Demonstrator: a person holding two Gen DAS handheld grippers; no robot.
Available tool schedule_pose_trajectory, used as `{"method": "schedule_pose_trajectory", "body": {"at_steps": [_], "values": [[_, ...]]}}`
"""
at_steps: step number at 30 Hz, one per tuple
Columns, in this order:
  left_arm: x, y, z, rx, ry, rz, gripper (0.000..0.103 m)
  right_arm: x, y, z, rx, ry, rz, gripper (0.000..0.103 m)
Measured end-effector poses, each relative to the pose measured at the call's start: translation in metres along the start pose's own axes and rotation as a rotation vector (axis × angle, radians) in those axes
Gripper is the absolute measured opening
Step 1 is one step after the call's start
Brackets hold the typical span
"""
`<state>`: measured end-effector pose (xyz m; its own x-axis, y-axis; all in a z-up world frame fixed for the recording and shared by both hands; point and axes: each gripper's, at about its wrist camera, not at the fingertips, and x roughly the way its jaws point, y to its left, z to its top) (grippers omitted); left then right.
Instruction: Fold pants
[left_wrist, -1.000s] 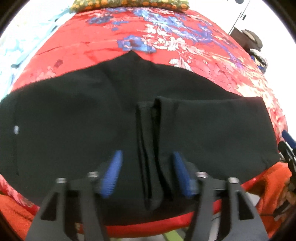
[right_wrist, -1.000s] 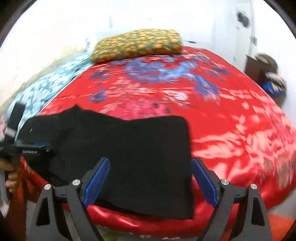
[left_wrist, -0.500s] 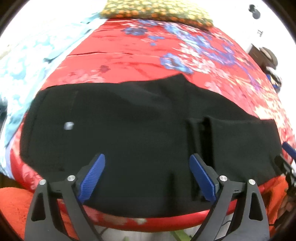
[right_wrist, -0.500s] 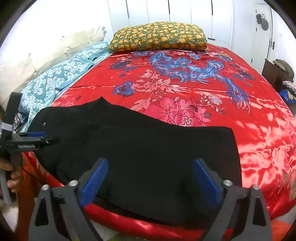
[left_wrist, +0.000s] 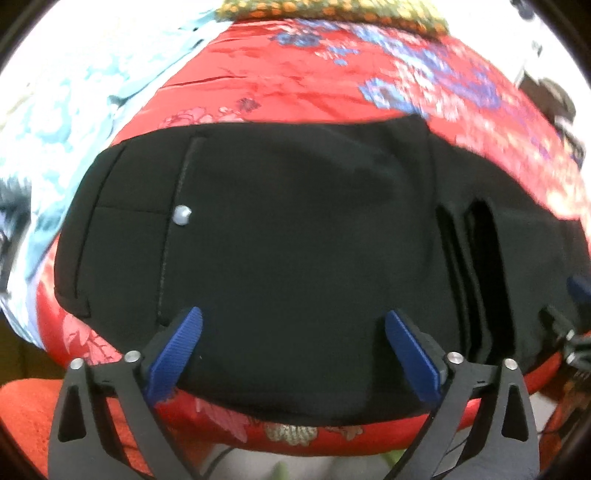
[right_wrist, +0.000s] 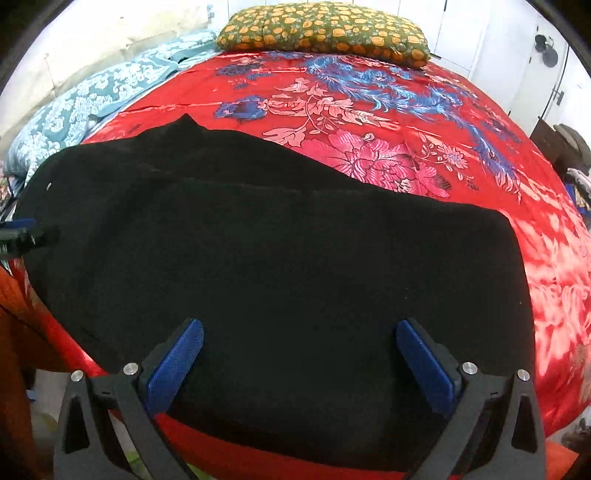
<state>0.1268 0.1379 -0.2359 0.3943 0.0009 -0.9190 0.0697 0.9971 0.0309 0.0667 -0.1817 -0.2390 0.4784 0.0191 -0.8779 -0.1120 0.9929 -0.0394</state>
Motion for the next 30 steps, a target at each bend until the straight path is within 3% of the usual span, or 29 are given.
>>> {"method": "schedule_pose_trajectory", "body": {"at_steps": [3, 8, 23, 30], "values": [[0.0049, -0.0081, -0.0045, 0.041, 0.002, 0.042, 0.102, 0.0008, -0.0011, -0.0015, -0.005, -0.016, 0.004, 0.103], [0.0062, -0.0031, -0.0040, 0.017, 0.003, 0.023, 0.103, 0.0002, -0.0008, -0.0012, 0.001, -0.028, 0.015, 0.103], [0.0049, -0.0120, -0.0047, 0.073, -0.016, 0.074, 0.103, 0.0005, 0.0000, -0.0032, 0.005, -0.045, 0.002, 0.103], [0.0051, -0.0105, -0.0054, 0.081, -0.014, 0.057, 0.103, 0.0008, 0.0004, -0.0035, 0.004, -0.039, -0.005, 0.103]]}}
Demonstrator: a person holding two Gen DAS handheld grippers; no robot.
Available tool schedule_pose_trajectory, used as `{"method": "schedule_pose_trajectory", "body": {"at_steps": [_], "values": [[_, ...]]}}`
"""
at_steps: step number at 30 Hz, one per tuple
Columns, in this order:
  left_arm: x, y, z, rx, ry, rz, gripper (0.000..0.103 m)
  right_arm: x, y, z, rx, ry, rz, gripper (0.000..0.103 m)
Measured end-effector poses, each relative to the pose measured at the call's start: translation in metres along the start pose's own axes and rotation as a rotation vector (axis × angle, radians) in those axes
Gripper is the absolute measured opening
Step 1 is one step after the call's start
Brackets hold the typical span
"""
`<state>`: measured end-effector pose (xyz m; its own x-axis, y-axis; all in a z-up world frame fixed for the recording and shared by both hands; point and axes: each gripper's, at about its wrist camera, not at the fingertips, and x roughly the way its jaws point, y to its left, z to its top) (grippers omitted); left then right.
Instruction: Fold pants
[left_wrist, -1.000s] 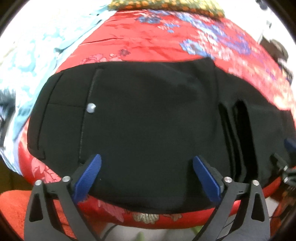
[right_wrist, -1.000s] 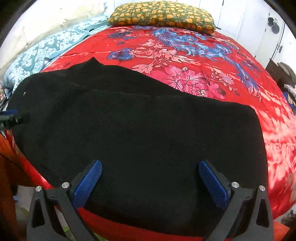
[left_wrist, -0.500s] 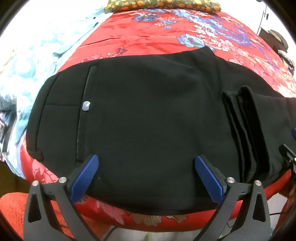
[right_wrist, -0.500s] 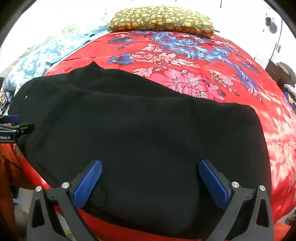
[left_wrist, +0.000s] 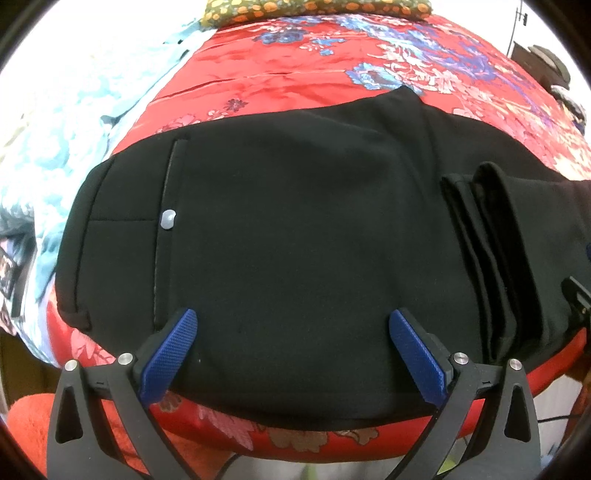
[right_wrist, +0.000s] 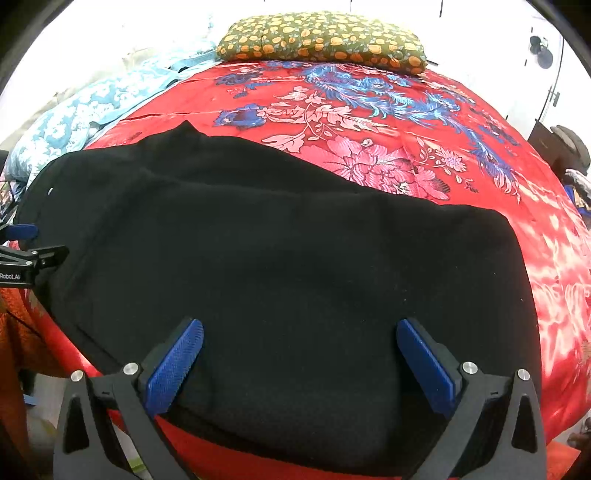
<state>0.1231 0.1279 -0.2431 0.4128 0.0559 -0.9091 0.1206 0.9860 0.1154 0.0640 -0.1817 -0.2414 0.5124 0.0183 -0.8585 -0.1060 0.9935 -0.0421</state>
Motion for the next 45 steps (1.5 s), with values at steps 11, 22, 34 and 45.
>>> {"method": "schedule_pose_trajectory", "body": {"at_steps": [11, 22, 34, 45], "values": [[-0.006, 0.007, 0.004, -0.030, -0.018, -0.044, 0.102, 0.000, 0.000, 0.002, 0.000, 0.000, 0.000, 0.103], [-0.032, 0.027, 0.012, -0.130, -0.155, -0.084, 0.102, -0.001, 0.001, -0.003, 0.000, -0.035, -0.007, 0.103], [-0.050, 0.071, 0.018, -0.250, -0.233, -0.107, 0.102, 0.000, 0.002, 0.001, 0.003, -0.013, -0.013, 0.103], [-0.030, 0.272, 0.032, -0.731, -0.150, -0.439, 0.101, -0.024, 0.011, 0.015, 0.030, -0.034, 0.051, 0.103]]}}
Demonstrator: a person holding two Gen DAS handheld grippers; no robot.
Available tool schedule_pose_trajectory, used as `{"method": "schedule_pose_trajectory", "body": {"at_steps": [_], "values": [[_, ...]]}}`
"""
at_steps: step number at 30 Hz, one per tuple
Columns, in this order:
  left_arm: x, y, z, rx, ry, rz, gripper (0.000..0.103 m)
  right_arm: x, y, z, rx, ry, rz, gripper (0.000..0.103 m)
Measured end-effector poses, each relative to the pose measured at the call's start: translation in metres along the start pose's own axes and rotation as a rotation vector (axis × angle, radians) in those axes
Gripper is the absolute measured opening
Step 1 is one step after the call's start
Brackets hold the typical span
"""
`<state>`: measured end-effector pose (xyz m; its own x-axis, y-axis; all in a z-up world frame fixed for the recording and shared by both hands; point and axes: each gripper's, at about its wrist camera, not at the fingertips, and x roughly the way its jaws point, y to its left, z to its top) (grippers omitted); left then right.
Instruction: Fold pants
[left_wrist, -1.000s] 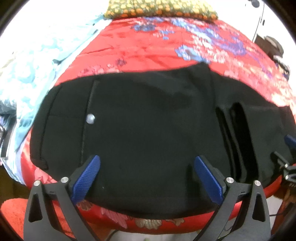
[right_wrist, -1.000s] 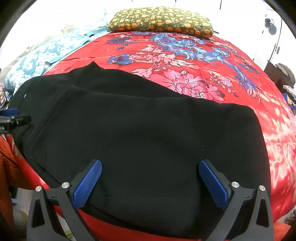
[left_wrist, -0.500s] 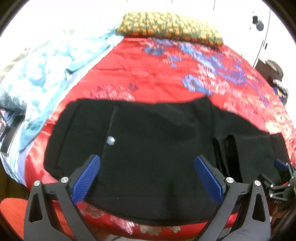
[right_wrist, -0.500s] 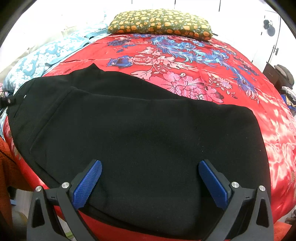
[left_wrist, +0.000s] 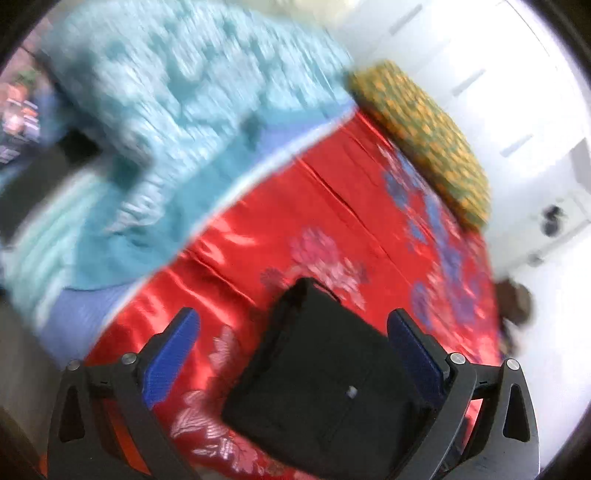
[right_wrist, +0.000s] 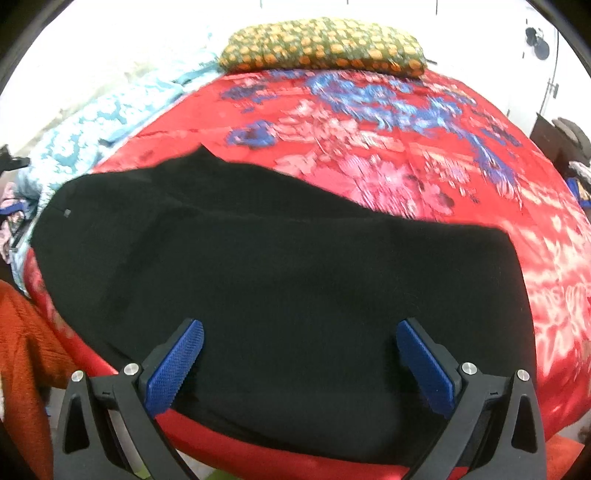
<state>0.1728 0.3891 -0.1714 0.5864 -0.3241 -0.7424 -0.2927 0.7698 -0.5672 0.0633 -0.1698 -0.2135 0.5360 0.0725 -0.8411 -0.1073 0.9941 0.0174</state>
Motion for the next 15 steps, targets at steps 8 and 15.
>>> {"method": "schedule_pose_trajectory", "body": {"at_steps": [8, 15], "values": [[0.083, -0.013, -0.025, 0.190, 0.225, 0.069, 0.101, -0.028, 0.017, 0.019, -0.023, -0.100, 0.042, 0.103], [0.107, -0.028, -0.051, 0.326, 0.322, 0.013, 0.102, -0.041, 0.013, 0.020, -0.006, -0.115, 0.042, 0.103]]}}
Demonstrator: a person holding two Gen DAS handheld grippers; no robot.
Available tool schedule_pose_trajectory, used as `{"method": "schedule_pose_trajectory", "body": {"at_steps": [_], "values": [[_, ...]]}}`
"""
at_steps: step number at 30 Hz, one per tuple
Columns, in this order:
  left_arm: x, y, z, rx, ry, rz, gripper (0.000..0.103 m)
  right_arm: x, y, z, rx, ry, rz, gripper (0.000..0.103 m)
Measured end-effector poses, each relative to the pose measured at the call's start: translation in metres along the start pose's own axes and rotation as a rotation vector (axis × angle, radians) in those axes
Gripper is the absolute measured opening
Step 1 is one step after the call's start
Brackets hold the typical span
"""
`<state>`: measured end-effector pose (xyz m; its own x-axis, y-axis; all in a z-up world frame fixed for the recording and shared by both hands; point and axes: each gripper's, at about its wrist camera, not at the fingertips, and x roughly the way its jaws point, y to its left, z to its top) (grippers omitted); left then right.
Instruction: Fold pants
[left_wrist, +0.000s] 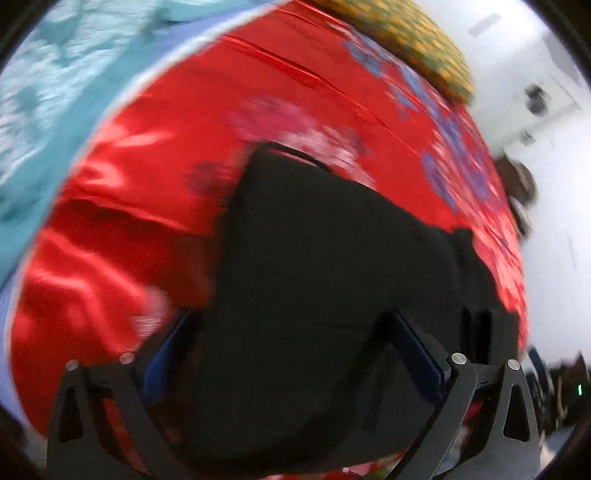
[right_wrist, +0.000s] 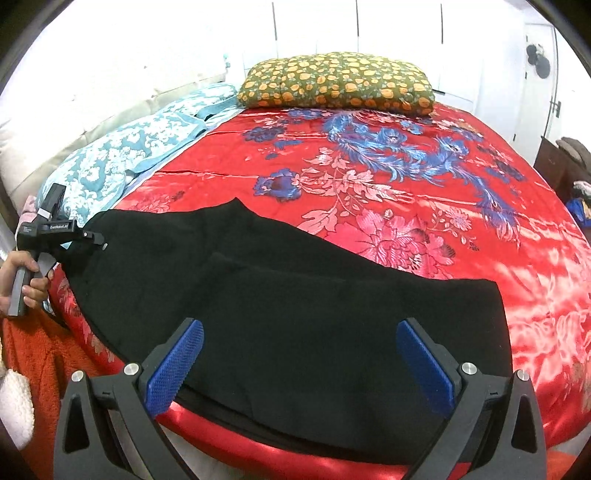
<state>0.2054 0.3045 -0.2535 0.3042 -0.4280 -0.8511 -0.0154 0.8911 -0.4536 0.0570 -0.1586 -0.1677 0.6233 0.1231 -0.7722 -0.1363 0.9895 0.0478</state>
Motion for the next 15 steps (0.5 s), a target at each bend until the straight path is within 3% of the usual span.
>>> {"method": "schedule_pose_trajectory", "body": {"at_steps": [3, 9, 12, 15], "values": [[0.009, -0.010, -0.003, 0.082, 0.008, 0.045, 0.103, 0.001, -0.006, 0.001, 0.030, 0.002, -0.007, 0.103], [-0.002, 0.024, 0.005, -0.109, -0.022, -0.126, 0.099, -0.005, -0.009, 0.002, 0.032, -0.013, -0.005, 0.103], [-0.003, 0.033, 0.008, -0.162, -0.032, -0.132, 0.081, -0.007, -0.010, 0.001, 0.029, -0.017, -0.003, 0.103], [-0.001, 0.031, 0.008, -0.157, -0.026, -0.145, 0.051, -0.007, -0.013, 0.000, 0.038, -0.020, 0.000, 0.103]]}}
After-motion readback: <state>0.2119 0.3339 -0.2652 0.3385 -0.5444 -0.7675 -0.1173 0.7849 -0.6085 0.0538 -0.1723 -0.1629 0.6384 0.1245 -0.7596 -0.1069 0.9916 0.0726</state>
